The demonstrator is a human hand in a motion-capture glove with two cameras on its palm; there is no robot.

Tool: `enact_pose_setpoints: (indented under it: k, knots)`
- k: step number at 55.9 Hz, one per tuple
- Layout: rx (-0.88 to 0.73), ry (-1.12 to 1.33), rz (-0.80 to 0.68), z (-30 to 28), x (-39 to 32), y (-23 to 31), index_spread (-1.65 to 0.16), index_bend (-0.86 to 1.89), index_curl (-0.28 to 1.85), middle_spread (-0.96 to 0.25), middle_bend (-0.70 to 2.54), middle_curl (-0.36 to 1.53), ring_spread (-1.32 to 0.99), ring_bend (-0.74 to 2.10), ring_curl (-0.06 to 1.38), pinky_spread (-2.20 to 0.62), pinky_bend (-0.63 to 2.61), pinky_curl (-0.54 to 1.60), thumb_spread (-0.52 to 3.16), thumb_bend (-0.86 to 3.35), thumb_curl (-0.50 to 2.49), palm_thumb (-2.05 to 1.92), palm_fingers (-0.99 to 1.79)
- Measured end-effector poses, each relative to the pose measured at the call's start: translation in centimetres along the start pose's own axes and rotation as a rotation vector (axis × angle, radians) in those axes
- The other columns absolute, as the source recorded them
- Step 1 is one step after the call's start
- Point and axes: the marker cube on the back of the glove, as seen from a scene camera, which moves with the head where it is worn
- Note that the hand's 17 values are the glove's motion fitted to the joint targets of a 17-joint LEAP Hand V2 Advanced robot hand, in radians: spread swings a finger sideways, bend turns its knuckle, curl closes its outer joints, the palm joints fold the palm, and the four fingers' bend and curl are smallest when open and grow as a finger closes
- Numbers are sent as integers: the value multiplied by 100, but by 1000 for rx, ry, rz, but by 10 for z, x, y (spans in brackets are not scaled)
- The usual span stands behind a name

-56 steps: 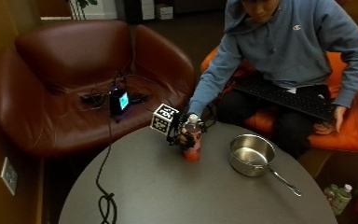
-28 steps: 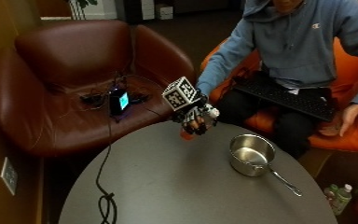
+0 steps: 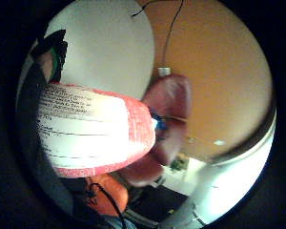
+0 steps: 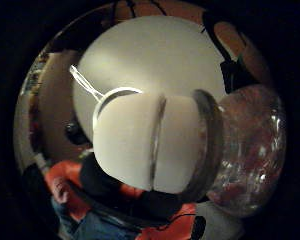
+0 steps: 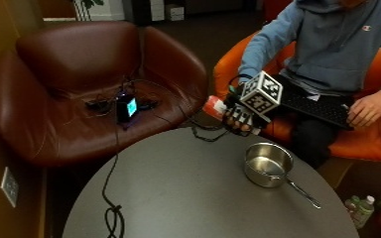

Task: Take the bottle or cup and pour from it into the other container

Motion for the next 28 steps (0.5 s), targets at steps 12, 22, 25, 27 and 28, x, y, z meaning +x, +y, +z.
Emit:
enact_pose_setpoints:
  k: [12,22,25,27,28]
  knots:
    - [-181,412,0,-14,-55,2,-23,14,39,-13,27,49,-24,32,44,-19,26,38,24,-4,73,101,111]
    - [-219,562,38,-20,-87,-4,-23,15,39,-14,25,50,-25,30,44,-19,27,38,25,-4,74,99,110]
    - [-230,560,46,-21,-94,-5,-24,14,39,-14,25,50,-25,30,43,-19,28,38,26,-4,74,99,110]
    - [-234,552,47,-23,-97,-6,-24,14,39,-14,25,50,-25,29,43,-20,28,38,26,-4,74,99,111]
    - [-235,550,47,-24,-98,-7,-24,14,39,-14,25,50,-25,29,43,-20,28,38,26,-4,74,98,111]
